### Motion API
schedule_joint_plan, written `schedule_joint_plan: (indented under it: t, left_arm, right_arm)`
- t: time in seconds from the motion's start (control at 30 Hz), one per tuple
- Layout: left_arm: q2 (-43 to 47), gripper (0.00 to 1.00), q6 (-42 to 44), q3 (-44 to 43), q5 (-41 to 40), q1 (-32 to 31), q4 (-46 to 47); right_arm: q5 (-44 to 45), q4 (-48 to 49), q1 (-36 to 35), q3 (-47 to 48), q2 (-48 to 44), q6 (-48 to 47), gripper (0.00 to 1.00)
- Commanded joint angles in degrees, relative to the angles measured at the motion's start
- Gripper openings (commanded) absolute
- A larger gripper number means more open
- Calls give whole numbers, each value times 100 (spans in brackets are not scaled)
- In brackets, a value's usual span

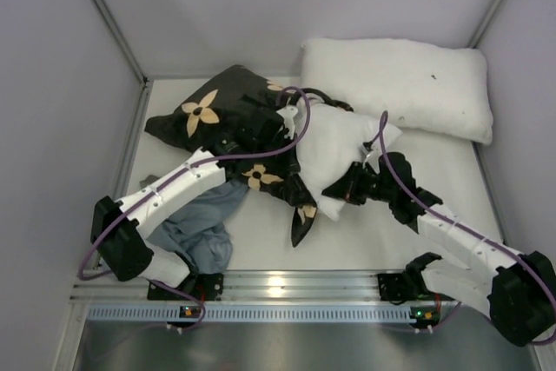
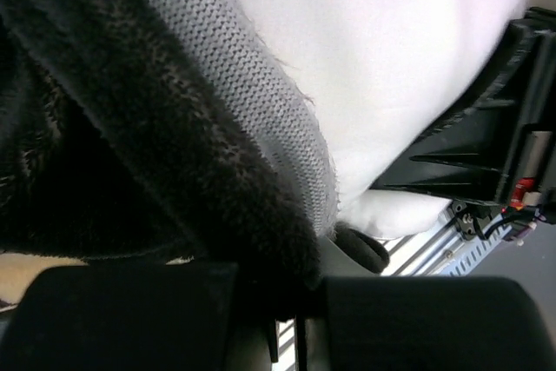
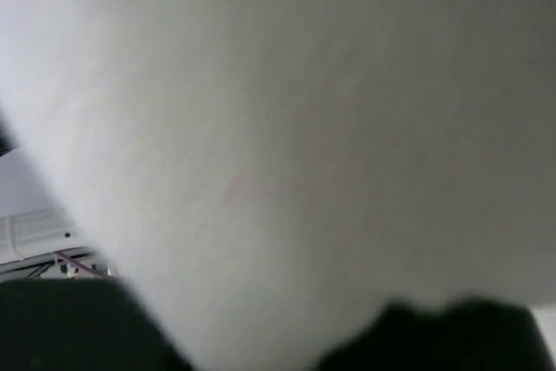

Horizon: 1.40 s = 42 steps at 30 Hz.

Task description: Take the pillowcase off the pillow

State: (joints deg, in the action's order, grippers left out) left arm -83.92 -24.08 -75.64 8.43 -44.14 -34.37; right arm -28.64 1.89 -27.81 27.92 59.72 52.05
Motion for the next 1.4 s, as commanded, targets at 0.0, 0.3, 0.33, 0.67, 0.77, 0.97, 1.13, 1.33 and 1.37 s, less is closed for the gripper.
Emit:
schedule_joint_plan:
  t: [0.0,0.3,0.33,0.67,0.77,0.97,1.13,1.33,1.37]
  left_arm:
    - [385,0,-27,171,-235,2,871]
    - [174,0,-720,1164,-1467,923,422]
    - [392,0,-808,1296,-1449,1281,422]
    - [2634,0,-951,1886,-1399,1707,659]
    - [2653,0,-557,1702,-42,1698,800]
    - [2266,82,-273,1438,968,1681,774]
    - [2169,97,-264,929,714,1681,739]
    - [889,99,-204,-502,1081,1646,739]
    - [599,99,-151,-757,1195,1619,704]
  right_arm:
    - [903,-387,-102,625,-671,-370,0]
    - [2036,-2358,460,2752,-1876,-1346,0]
    - [2221,-2586,687,2884,-2007,-1408,0]
    - [3761,-3845,1884,3562,-2167,-1593,0]
    - [3167,-3819,2051,3650,-1764,-1654,0]
    - [331,-2784,2131,2740,-1235,-1523,0]
    - [121,-2772,2113,1579,-1576,-1768,0]
    - [-88,-2896,2122,909,-1956,-1857,0]
    - [-193,-2887,2113,847,-1956,-1839,0]
